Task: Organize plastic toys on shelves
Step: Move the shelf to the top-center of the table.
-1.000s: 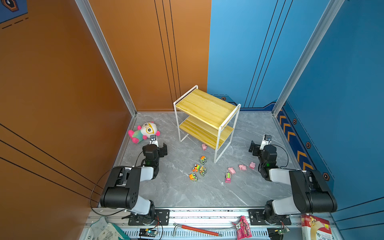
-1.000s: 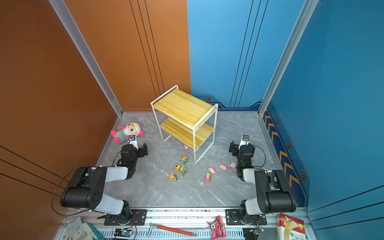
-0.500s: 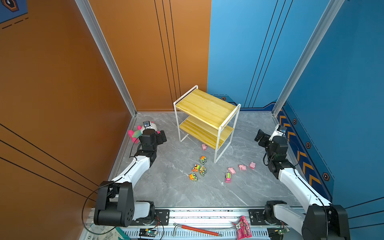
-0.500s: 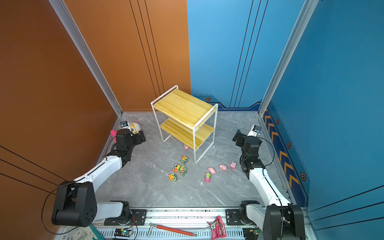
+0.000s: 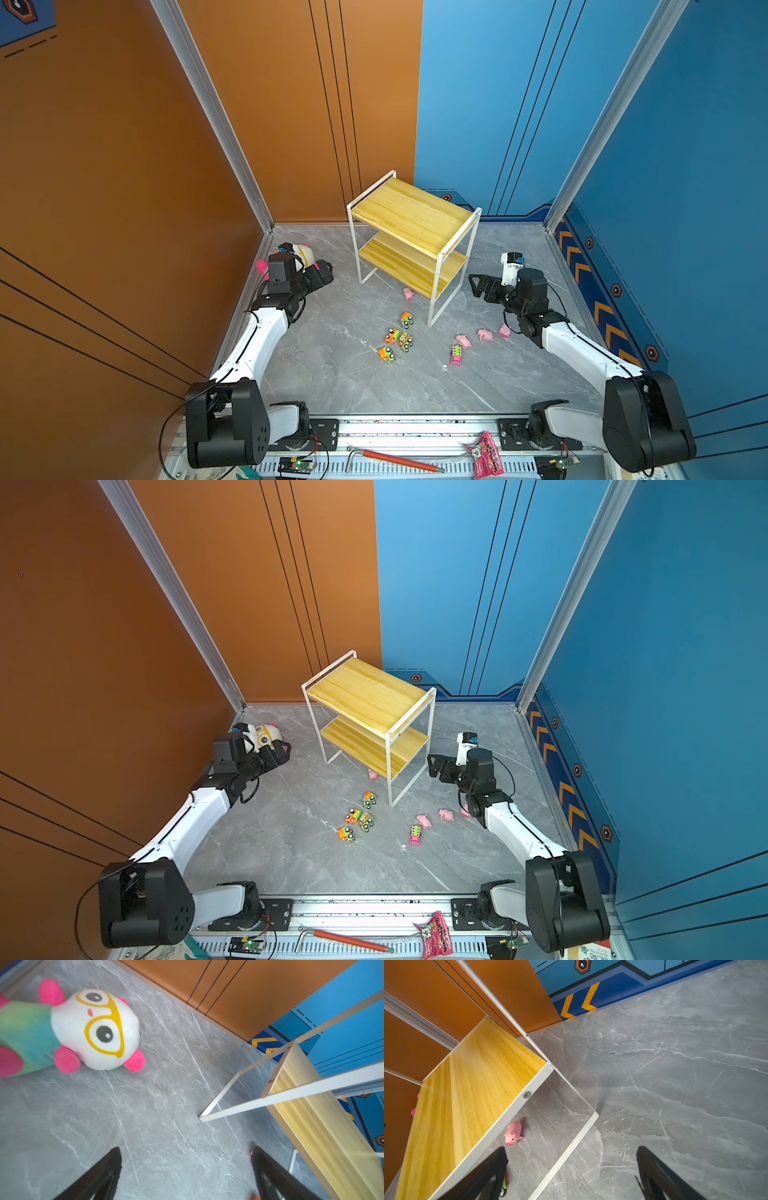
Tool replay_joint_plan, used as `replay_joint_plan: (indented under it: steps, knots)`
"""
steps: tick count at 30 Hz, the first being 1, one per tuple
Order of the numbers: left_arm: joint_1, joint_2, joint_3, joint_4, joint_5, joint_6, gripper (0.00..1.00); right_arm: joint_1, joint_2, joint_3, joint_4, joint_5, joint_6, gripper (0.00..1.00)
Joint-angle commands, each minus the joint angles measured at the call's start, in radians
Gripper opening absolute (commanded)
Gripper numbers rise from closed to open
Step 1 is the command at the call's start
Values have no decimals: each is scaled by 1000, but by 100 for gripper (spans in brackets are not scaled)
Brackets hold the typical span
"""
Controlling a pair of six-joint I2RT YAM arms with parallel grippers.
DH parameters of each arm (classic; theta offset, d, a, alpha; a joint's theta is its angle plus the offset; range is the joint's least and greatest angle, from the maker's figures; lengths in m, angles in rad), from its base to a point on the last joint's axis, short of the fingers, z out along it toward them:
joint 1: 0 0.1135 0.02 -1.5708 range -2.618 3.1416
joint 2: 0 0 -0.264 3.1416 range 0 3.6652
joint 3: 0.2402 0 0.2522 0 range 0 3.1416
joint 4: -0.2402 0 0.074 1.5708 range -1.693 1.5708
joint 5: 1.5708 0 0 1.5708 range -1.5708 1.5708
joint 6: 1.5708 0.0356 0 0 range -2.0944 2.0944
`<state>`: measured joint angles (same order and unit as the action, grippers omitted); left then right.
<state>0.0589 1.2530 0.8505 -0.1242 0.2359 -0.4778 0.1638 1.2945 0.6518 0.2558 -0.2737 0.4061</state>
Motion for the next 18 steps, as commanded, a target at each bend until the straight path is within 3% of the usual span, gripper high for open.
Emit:
replay_joint_plan:
  steps: [1,10,18]
  knots:
    - [4,-8,6,-31,102,-17,97,2,63,73,56,-50,13,95]
    - [-10,-30,-4,-37,107,1,97,-16,216,219,71,-71,22,94]
    - [-30,-28,9,-40,99,25,97,-125,360,359,105,-130,32,90]
